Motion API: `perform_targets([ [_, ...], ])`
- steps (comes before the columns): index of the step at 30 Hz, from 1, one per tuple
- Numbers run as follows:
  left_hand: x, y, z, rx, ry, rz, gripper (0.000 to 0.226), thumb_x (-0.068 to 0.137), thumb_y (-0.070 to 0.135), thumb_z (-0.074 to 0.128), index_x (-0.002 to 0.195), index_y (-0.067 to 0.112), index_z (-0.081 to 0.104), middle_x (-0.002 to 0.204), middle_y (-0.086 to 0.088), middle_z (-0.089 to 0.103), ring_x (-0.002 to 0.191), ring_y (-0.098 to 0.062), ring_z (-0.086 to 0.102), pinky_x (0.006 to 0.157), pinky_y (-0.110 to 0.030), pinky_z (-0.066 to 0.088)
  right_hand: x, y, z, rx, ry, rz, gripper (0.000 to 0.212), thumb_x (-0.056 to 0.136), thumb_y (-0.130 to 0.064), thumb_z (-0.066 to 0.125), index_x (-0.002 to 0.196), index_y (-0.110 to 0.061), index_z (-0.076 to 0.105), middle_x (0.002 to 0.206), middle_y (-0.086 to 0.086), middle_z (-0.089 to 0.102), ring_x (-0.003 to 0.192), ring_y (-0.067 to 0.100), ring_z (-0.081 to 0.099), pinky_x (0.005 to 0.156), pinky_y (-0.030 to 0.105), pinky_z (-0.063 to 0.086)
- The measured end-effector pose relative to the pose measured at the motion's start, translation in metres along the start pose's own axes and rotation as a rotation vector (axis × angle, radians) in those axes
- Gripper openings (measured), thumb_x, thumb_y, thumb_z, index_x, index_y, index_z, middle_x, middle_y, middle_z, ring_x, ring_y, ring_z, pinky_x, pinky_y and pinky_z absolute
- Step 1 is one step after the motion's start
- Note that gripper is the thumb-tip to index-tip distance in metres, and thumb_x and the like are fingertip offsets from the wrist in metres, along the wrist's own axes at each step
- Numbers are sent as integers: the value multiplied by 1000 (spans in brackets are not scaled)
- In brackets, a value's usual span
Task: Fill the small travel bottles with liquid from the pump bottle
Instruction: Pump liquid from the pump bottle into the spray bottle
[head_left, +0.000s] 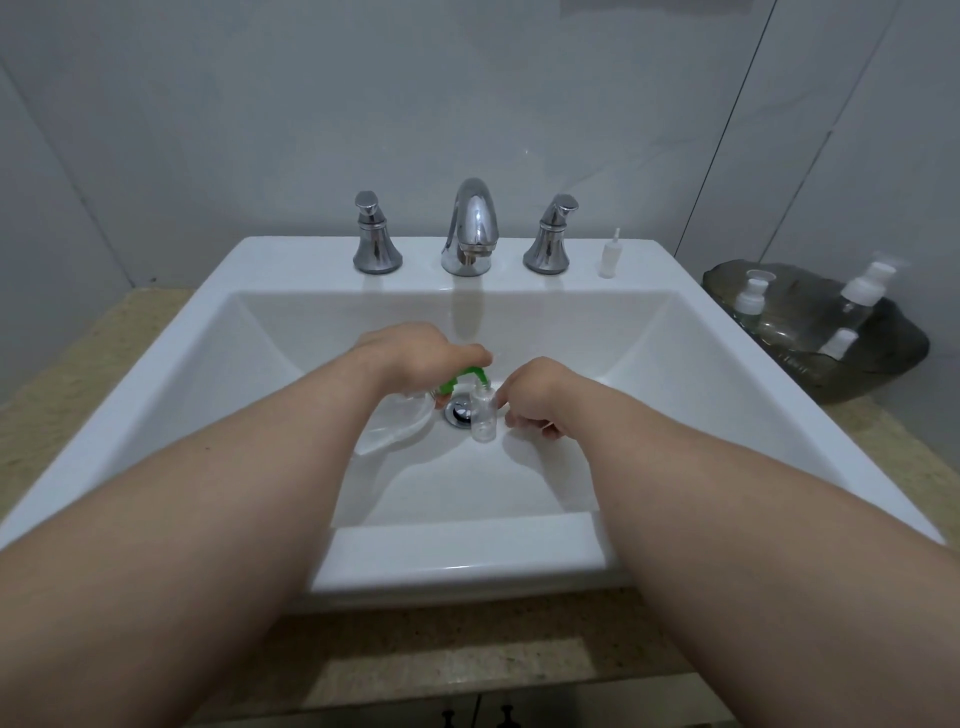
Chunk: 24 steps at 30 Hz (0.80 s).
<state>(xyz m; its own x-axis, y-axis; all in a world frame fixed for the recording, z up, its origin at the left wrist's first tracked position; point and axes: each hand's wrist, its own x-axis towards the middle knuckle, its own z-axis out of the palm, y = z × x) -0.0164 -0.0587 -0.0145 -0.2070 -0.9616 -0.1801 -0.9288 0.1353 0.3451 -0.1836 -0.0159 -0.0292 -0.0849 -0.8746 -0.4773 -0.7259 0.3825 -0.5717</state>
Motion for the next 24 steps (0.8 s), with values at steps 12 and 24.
perform_targets([
  [12, -1, 3, 0, 60, -11, 21, 67, 88, 69, 43, 61, 17, 76, 66, -1, 59, 66, -23, 59, 66, -33, 41, 2, 3, 7, 125, -79, 49, 38, 96, 4, 30, 93, -12, 64, 80, 9, 61, 61, 21, 52, 56, 30, 38],
  [24, -2, 2, -3, 51, 4, 48, 57, 95, 54, 44, 66, 16, 74, 61, 1, 58, 62, -22, 56, 62, -32, 38, 3, 4, 10, 115, -75, 33, 40, 94, 6, 31, 105, -10, 66, 76, 8, 61, 58, 18, 50, 55, 29, 37],
])
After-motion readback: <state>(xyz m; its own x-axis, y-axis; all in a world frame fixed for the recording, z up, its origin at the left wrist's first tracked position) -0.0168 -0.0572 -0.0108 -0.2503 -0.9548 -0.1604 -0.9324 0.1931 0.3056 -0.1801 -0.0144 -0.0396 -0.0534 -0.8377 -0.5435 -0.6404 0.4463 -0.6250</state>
